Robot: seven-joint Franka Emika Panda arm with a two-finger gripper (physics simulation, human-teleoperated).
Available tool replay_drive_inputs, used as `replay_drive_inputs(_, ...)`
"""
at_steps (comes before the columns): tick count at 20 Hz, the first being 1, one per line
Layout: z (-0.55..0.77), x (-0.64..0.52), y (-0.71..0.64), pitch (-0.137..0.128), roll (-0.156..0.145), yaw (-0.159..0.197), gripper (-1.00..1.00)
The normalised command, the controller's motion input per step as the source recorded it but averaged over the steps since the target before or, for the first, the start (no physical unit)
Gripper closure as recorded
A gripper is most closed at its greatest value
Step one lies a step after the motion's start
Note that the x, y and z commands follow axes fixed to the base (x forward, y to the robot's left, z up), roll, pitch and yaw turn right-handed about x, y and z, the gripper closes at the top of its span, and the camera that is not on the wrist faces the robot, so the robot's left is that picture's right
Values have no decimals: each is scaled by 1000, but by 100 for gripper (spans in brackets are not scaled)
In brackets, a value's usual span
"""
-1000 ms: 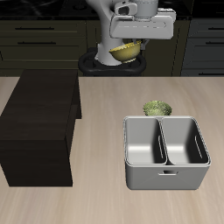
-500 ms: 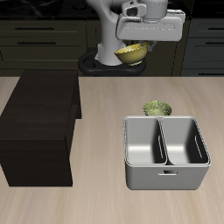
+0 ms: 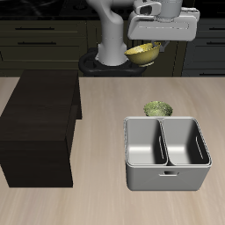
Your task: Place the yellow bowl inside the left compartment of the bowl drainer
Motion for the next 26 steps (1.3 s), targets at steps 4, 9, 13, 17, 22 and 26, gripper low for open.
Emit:
replay_drive_inputs(4,43,299,202,15,-10,21,100)
replay_drive_inputs(9,84,225,86,2,-8,16,100)
replay_drive_inputs(13,112,232,148,-3,-13,15,100)
replay_drive_inputs(17,41,227,89,14,-6,-9,100)
replay_drive_inputs(22,11,279,118,-3,-11,8,100)
replay_drive_inputs(26,9,331,96,21,-17,-1,100)
